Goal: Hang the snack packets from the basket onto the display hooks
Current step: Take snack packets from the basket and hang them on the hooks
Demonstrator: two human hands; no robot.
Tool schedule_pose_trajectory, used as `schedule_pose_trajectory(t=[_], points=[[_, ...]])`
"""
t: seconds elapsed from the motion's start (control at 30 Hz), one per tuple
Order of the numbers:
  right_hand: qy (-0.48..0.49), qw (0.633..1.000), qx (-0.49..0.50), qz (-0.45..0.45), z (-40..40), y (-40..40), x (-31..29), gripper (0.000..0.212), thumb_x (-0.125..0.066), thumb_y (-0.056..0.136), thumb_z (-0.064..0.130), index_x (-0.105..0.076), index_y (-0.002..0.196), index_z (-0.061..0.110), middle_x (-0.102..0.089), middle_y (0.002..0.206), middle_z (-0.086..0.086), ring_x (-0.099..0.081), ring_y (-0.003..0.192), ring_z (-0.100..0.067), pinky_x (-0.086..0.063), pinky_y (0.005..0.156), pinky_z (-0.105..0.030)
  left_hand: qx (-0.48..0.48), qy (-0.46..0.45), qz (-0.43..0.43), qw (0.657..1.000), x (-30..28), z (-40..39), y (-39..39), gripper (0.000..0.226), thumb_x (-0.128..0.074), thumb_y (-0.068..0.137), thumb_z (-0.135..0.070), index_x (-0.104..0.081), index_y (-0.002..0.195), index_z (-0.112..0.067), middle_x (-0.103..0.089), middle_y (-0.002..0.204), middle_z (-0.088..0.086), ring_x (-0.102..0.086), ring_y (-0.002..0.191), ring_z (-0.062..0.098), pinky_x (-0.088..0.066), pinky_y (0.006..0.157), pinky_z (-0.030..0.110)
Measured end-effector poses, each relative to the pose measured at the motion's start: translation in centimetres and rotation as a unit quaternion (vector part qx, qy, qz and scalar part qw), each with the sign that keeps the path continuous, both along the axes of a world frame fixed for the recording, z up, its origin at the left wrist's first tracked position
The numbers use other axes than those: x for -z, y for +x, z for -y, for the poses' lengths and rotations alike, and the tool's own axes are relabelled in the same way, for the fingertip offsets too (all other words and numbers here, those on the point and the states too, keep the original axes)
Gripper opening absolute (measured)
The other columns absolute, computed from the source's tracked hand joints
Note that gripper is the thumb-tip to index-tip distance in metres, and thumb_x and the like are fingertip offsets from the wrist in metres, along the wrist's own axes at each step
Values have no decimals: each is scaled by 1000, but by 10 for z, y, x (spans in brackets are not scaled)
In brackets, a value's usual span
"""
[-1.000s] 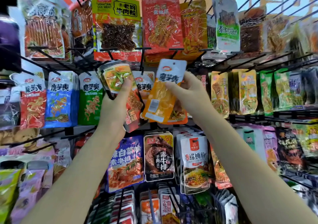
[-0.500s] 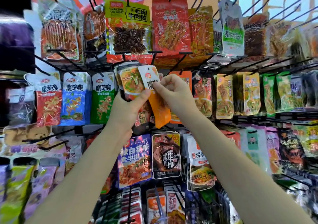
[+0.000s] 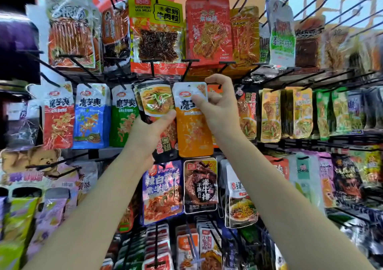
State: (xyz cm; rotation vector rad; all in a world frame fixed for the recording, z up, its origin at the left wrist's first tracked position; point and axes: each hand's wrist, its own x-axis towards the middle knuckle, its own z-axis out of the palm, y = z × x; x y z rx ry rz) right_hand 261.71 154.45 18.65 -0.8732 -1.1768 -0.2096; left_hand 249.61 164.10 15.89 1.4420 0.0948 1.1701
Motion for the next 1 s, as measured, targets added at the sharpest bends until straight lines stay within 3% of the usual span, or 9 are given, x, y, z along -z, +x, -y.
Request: schedule_pose_trajectory(t=[0.07, 0.13, 0.27, 0.37, 0.5, 0.77, 0.87, 0.93, 1.0], points=[[7, 999, 50, 4, 4, 10, 1, 25, -68, 95, 8, -52, 109, 21, -65, 71, -8, -53, 54, -19, -42, 49, -29, 6, -22, -2, 1000, 0, -4, -6, 31, -73, 91, -33, -70, 109, -7, -76, 99, 15, -75, 83, 30, -63, 72, 48], [3, 996, 83, 10, 8, 24, 2, 12, -67, 96, 14, -61, 105, 18, -57, 64, 3, -41, 55, -18, -35, 51, -28, 30, -55, -7, 998, -1, -6, -14, 38, -61, 100, -30, -64, 119, 3, -75, 94, 20, -73, 72, 30, -61, 58, 39], [-14, 994, 108, 17, 4, 33, -1, 17, -64, 98, 19, -70, 114, 20, -65, 90, 7, -56, 81, -12, -48, 74, -34, 53, -76, -15, 996, 2, -10, -24, 39, -47, 101, -26, -64, 117, 6, -73, 95, 21, -70, 72, 31, -56, 52, 33], [-17, 992, 116, 38, -5, 23, -9, 18, -66, 97, 19, -71, 114, 22, -65, 97, 17, -59, 94, -4, -51, 90, -32, 55, -68, -13, 996, 2, -8, -24, 37, -47, 102, -23, -64, 115, 6, -74, 100, 23, -71, 72, 31, -52, 45, 27], [-30, 988, 136, 64, -19, 16, -19, 21, -67, 97, 18, -71, 117, 18, -54, 74, 33, -51, 72, 13, -41, 70, -8, 72, -61, -26, 995, 1, -3, -27, 40, -47, 102, -25, -66, 115, 8, -73, 97, 26, -70, 60, 27, -50, 41, 25], [-47, 984, 164, 50, -31, 19, -29, 25, -67, 96, 20, -70, 121, 18, -65, 106, 14, -55, 106, -10, -45, 88, -23, 101, -34, 22, 994, 2, -10, -29, 24, -57, 99, -17, -64, 115, 0, -73, 105, 23, -75, 85, 38, -59, 54, 36], [-121, 967, 215, 71, -39, 25, -25, 30, -67, 96, 21, -68, 126, 17, -64, 121, 0, -57, 111, -16, -47, 97, -29, 80, -35, 14, 996, 5, -12, -29, 46, -73, 83, -24, -63, 122, -2, -74, 108, 24, -73, 97, 41, -61, 66, 43], [-116, 942, 292, 117, -38, 22, -18, 29, -66, 97, 19, -69, 126, 14, -54, 115, -4, -53, 100, -17, -44, 92, -22, 51, -45, 10, 998, 6, -15, -27, 56, -79, 78, -25, -62, 127, -5, -75, 105, 20, -74, 94, 39, -61, 71, 47], [-19, 930, 338, 142, -28, 13, -11, 21, -63, 98, 16, -73, 115, 8, -49, 105, -3, -48, 93, -12, -35, 80, -9, 37, -50, 19, 998, 7, -16, -26, 63, -82, 72, -24, -62, 128, -4, -77, 96, 13, -76, 83, 34, -61, 63, 43]])
